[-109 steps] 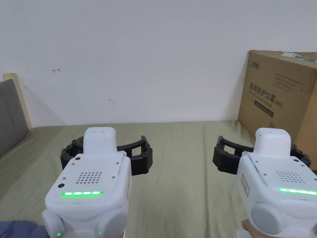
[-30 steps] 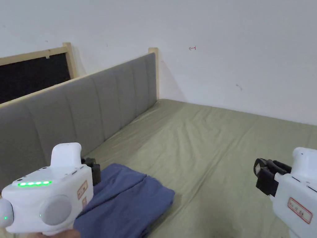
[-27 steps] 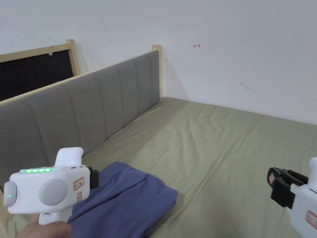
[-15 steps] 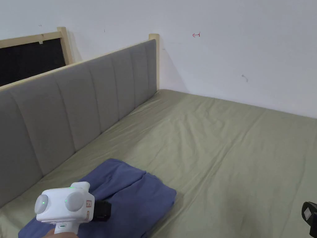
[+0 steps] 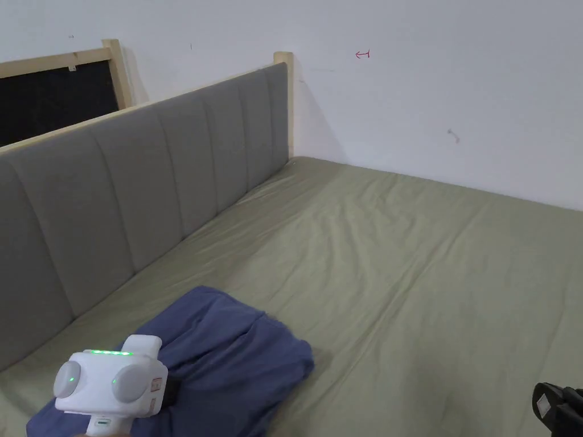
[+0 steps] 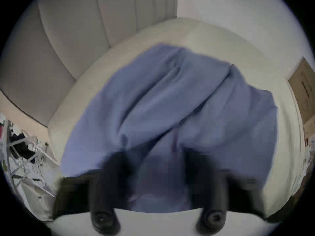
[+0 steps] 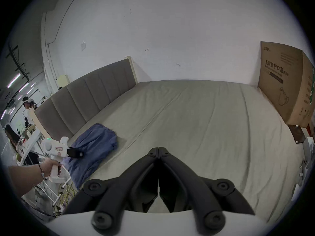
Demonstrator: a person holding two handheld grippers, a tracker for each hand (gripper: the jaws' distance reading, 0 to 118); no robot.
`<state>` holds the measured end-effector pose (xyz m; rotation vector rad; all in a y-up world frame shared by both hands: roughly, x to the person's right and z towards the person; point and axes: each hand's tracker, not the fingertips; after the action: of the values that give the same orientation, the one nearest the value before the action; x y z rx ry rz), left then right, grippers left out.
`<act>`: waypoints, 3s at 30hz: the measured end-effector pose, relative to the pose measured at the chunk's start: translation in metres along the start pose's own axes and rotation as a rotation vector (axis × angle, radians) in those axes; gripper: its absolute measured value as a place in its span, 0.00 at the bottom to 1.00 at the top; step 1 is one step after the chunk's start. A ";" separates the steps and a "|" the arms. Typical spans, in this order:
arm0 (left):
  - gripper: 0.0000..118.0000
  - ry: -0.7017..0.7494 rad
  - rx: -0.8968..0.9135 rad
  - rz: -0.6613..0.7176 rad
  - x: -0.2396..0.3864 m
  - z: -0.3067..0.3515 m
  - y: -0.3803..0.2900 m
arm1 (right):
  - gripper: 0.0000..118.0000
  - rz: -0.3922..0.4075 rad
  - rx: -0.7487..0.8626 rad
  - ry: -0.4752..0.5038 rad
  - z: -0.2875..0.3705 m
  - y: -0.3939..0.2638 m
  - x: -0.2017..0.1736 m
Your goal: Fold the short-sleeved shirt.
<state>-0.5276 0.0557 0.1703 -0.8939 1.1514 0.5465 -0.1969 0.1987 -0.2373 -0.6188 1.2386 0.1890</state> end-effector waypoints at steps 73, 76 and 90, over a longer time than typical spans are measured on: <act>0.99 -0.515 -0.204 -0.107 0.268 0.093 -0.037 | 0.00 -0.268 0.209 -0.267 0.177 -0.040 0.147; 0.96 -0.471 -0.198 -0.122 0.279 0.066 -0.047 | 0.00 -0.250 0.192 -0.279 0.178 -0.043 0.147; 0.00 -0.493 0.013 -0.040 0.254 0.105 -0.048 | 0.93 -0.661 -0.251 -0.306 0.081 -0.079 0.284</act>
<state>-0.3480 0.0994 -0.0384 -0.7156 0.6876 0.6797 0.0006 0.1226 -0.4572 -1.1381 0.6712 -0.1159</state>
